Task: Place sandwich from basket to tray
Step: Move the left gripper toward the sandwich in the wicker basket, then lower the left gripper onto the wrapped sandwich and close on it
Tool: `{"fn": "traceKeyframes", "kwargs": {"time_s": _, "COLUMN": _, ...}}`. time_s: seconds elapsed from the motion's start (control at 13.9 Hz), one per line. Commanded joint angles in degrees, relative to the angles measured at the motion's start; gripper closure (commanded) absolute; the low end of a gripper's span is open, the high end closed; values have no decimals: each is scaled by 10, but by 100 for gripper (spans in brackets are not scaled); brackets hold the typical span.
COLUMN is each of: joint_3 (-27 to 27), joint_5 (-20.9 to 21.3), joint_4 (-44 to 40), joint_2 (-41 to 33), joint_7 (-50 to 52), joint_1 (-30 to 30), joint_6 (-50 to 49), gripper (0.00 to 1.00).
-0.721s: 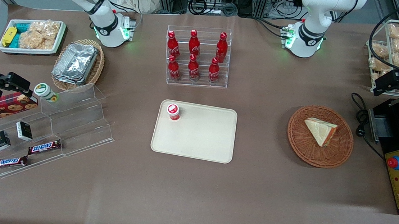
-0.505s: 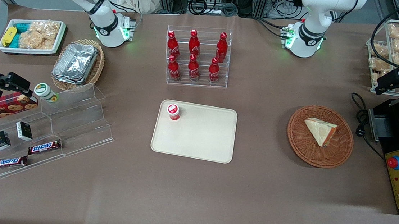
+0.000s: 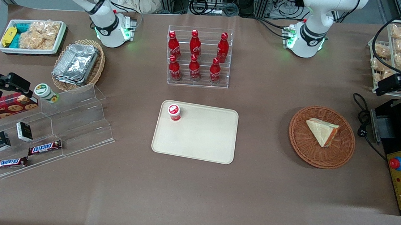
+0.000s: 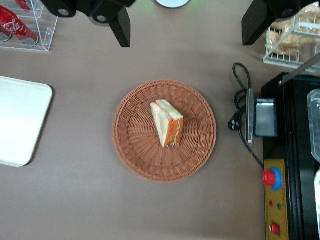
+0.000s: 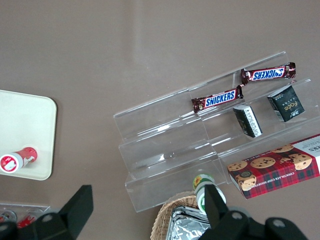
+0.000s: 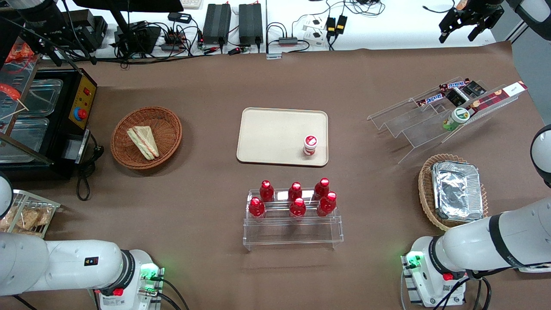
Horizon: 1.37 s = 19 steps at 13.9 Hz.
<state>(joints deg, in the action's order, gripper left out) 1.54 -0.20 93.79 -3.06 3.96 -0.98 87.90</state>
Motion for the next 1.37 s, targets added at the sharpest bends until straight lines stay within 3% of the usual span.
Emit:
{"fn": "traceKeyframes", "kwargs": {"time_s": 0.0, "joint_3": -4, "joint_5": -14, "joint_4": 59, "joint_2": 4, "joint_7": 8, "joint_1": -16, "joint_6": 39, "gripper": 0}}
{"fn": "traceKeyframes", "kwargs": {"time_s": 0.14, "joint_3": -4, "joint_5": -52, "joint_4": 105, "joint_2": 23, "joint_7": 6, "joint_1": -42, "joint_6": 85, "gripper": 0}}
{"fn": "traceKeyframes", "kwargs": {"time_s": 0.43, "joint_3": -4, "joint_5": -53, "joint_4": 197, "joint_2": 63, "joint_7": 6, "joint_1": -42, "joint_6": 210, "gripper": 0}}
{"fn": "traceKeyframes", "kwargs": {"time_s": 1.01, "joint_3": -7, "joint_5": -54, "joint_4": 237, "joint_2": 200, "joint_7": 6, "joint_1": -39, "joint_6": 367, "gripper": 0}}
{"fn": "traceKeyframes", "kwargs": {"time_s": 1.3, "joint_3": -7, "joint_5": -70, "joint_4": 249, "joint_2": 224, "joint_7": 6, "joint_1": -39, "joint_6": 388, "gripper": 0}}
